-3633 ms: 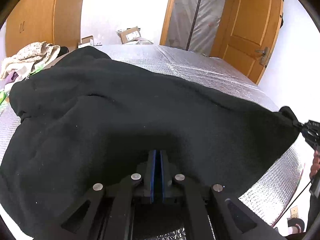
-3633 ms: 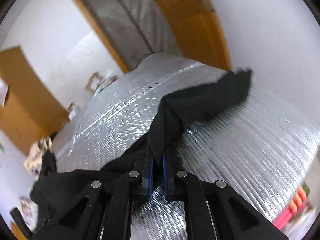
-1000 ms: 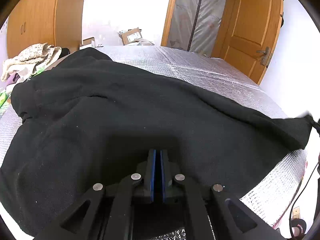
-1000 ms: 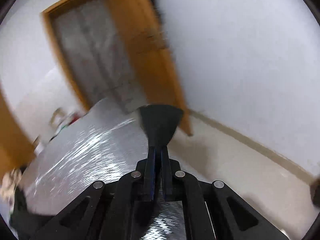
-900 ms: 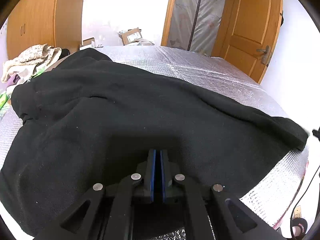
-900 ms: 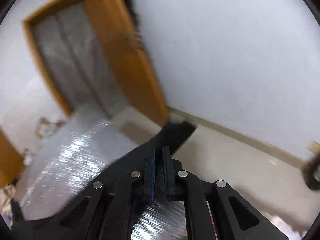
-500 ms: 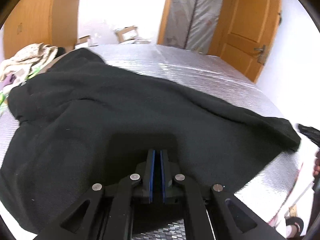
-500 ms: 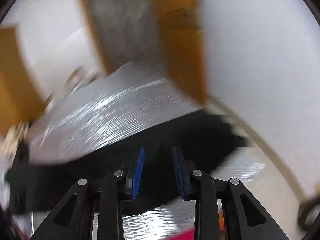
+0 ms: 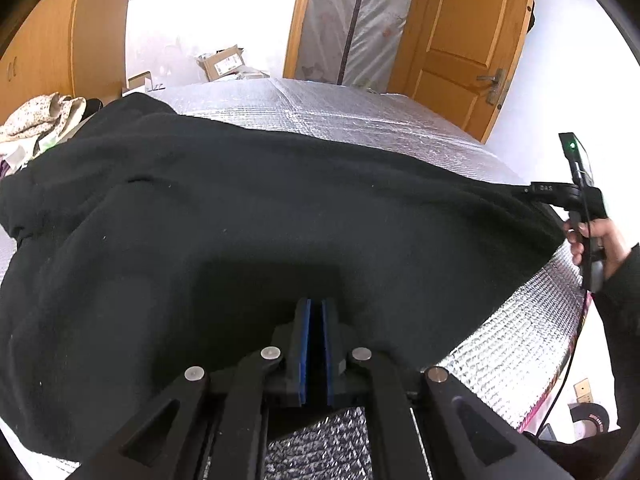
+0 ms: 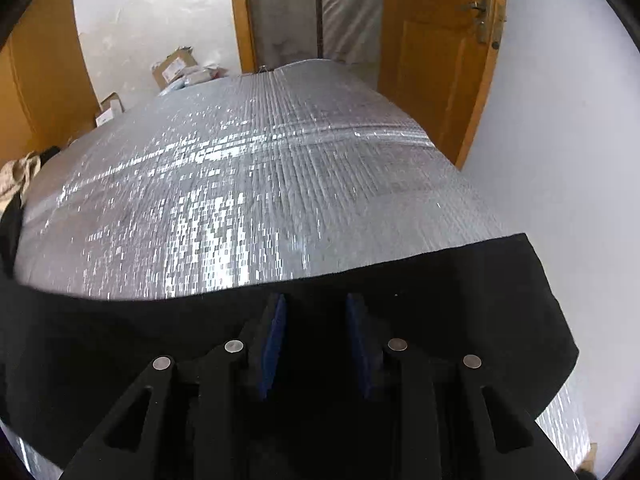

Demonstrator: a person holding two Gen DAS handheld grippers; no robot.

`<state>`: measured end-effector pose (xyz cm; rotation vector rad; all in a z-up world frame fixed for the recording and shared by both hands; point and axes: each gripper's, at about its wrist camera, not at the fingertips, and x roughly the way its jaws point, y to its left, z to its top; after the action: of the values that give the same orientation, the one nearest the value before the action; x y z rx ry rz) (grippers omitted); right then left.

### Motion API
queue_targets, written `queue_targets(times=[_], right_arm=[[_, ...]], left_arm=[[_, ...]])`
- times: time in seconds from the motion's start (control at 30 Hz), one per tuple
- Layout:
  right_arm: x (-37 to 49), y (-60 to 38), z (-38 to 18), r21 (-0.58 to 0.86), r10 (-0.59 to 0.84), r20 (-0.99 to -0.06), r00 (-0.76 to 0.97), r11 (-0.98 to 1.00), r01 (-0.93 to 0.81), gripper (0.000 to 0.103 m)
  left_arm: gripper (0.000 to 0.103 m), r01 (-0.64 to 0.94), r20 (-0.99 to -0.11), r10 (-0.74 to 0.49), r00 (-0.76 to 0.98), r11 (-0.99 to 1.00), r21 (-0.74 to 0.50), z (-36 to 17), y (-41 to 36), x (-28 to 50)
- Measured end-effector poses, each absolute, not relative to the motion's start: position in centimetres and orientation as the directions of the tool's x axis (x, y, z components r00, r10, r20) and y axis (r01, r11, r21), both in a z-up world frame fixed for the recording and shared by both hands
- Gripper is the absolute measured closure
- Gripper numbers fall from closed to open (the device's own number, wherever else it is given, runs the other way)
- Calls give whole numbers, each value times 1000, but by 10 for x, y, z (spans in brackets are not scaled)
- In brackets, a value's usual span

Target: Fold clothes

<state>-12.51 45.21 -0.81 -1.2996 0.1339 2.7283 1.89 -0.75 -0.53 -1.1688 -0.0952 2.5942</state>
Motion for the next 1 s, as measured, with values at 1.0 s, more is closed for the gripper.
queue_targets(times=[1.0], right_arm=[[-39,234,-20,184,-399,-752,-524,-891,414,64]], left_arm=[[101,297,-729,-127,-672,-949,-108,-1,-158,35]])
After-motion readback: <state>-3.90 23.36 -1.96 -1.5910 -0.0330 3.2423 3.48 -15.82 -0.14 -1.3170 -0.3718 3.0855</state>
